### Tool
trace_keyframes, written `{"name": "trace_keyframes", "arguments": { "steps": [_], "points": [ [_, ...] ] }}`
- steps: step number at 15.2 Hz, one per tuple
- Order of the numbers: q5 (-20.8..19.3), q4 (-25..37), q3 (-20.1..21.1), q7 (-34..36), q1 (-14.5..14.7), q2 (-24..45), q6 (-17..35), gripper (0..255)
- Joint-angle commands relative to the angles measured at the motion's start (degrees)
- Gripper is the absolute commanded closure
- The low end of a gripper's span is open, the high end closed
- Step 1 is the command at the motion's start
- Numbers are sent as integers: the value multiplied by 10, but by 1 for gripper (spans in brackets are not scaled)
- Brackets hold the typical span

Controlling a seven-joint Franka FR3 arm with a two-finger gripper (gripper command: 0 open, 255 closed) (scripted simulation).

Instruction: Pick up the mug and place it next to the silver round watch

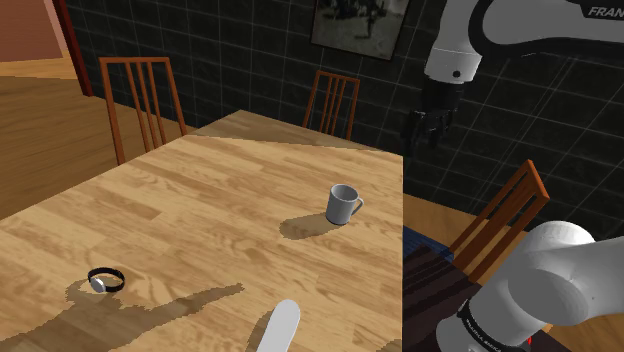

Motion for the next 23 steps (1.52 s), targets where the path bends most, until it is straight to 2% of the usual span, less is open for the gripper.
{"name": "trace_keyframes", "arguments": {
  "steps": [1,9,17,20,23],
  "points": [
    [0,0,0,0,0,0,0,0],
    [13,-52,37,45,4,100,166,0],
    [1,-49,74,99,1,249,322,0],
    [-15,-33,86,124,-2,313,374,0],
    [-21,-38,88,130,-3,332,398,0]
  ]
}}
